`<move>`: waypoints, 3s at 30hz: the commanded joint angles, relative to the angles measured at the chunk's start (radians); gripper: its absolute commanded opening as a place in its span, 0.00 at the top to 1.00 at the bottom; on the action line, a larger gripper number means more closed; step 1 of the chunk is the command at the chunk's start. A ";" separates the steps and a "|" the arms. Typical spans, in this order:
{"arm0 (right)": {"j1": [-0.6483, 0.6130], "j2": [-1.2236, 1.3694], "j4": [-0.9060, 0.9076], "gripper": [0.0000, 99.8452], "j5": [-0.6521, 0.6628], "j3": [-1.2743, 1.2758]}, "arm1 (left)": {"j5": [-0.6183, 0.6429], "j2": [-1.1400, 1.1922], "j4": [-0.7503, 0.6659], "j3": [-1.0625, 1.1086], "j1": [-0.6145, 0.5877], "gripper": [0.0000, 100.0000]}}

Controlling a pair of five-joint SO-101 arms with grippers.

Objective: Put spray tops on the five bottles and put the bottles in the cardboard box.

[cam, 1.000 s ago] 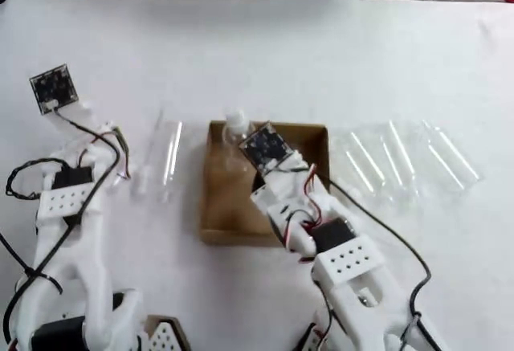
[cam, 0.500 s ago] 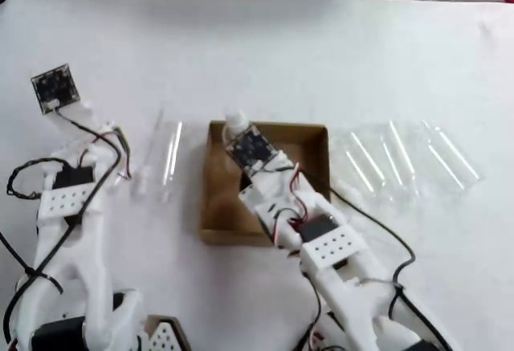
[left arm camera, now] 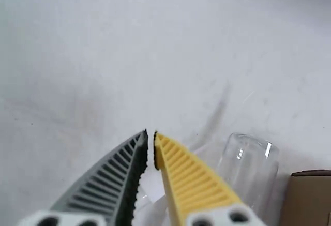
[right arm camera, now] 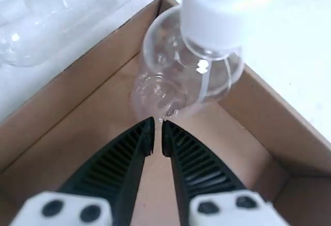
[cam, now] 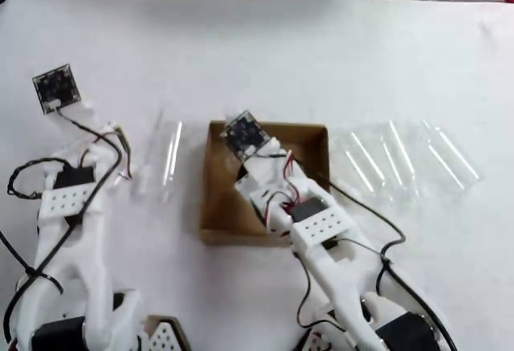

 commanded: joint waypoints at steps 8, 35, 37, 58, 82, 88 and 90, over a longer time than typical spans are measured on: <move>0.002 0.028 -0.042 0.98 -0.006 -0.078 | 0.003 -0.019 -0.017 -0.006 0.021 0.97; -0.008 0.110 -0.102 0.98 -0.006 -0.078 | 0.003 -0.019 -0.017 -0.006 0.022 0.97; -0.015 0.102 -0.081 0.98 -0.006 -0.069 | 0.003 -0.019 -0.017 -0.006 0.022 0.97; 0.360 -0.688 0.466 0.98 0.180 -0.072 | 0.003 -0.019 -0.017 -0.006 0.021 0.97; 1.187 0.130 0.404 0.98 0.322 -0.621 | -0.054 -0.019 -0.026 0.020 0.022 0.97; 1.033 0.529 1.006 0.90 0.411 -1.264 | -0.055 -0.018 -0.026 0.021 0.048 0.97; 0.984 0.656 1.144 0.85 0.417 -1.462 | -0.055 -0.018 -0.026 0.021 0.047 0.97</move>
